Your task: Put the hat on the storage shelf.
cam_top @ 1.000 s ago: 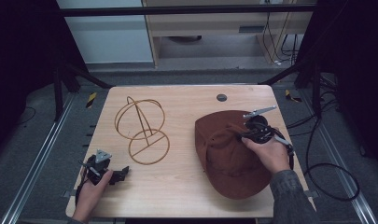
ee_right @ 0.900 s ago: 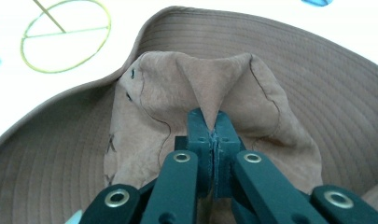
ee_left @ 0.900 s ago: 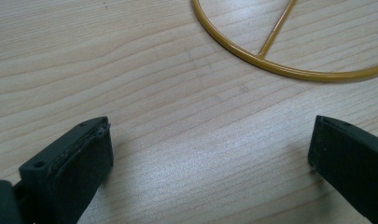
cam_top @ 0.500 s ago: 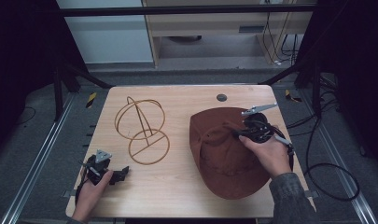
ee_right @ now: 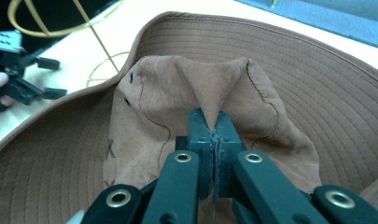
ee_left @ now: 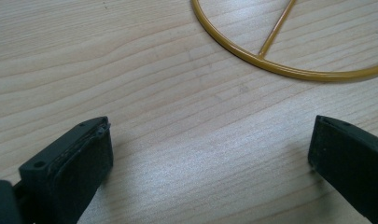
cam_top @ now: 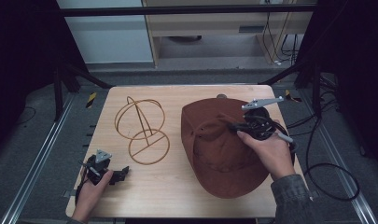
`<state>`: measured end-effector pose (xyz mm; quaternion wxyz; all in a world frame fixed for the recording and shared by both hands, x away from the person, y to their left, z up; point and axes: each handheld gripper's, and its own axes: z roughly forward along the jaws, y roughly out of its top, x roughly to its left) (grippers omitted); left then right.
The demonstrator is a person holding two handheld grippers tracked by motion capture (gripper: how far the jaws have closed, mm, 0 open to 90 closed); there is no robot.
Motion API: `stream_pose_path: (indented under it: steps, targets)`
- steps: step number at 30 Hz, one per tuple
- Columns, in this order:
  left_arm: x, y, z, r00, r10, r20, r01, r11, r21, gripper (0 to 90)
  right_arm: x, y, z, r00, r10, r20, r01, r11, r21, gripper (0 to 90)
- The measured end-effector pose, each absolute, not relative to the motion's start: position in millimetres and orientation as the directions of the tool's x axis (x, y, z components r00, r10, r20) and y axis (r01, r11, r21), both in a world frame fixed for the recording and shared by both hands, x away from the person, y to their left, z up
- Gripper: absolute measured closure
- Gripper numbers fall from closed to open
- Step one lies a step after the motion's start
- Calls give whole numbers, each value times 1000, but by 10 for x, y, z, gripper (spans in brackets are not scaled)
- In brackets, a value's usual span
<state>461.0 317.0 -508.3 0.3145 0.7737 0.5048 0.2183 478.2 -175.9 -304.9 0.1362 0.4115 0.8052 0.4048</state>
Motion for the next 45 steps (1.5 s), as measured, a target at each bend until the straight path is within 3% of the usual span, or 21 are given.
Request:
stream_pose_path:
  steps: [29, 45]
  targets:
    - [4616, 3169, -5084, 396, 918, 23, 641, -294, 709, 0, 4629, -1563, -2465, -689, 719, 89, 469, 348, 812, 891]
    - [4619, 3166, -5085, 395, 919, 22, 640, -292, 711, 0, 4656, -1491, -2326, -698, 712, 76, 448, 352, 822, 891]
